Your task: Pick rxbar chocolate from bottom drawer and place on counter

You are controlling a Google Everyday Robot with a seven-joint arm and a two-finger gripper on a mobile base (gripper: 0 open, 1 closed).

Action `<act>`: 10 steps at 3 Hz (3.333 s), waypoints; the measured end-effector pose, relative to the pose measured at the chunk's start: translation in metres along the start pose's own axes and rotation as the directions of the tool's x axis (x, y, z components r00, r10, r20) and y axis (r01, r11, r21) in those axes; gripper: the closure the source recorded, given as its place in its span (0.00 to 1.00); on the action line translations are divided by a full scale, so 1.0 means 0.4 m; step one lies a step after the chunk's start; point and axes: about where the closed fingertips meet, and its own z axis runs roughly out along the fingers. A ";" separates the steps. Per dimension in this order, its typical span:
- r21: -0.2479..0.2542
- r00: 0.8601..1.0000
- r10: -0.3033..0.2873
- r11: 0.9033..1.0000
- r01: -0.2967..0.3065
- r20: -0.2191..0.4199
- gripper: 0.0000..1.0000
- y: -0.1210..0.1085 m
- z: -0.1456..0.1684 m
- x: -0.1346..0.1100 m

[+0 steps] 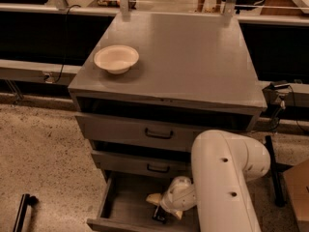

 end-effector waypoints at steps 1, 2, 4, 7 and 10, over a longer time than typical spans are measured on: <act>-0.014 1.000 -0.014 1.000 0.014 0.011 0.00 0.000 0.035 -0.001; -0.016 1.000 -0.013 1.000 0.013 0.010 0.00 0.008 0.056 0.005; -0.048 1.000 -0.014 0.999 0.014 0.005 0.00 0.019 0.102 0.016; -0.092 1.000 0.014 0.996 -0.013 0.009 0.00 0.042 0.154 0.028; -0.120 0.999 0.014 0.993 -0.010 0.029 0.62 0.041 0.162 0.019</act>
Offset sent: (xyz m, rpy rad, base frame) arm 0.0088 -0.0003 -0.0318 -0.0141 0.0056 0.0103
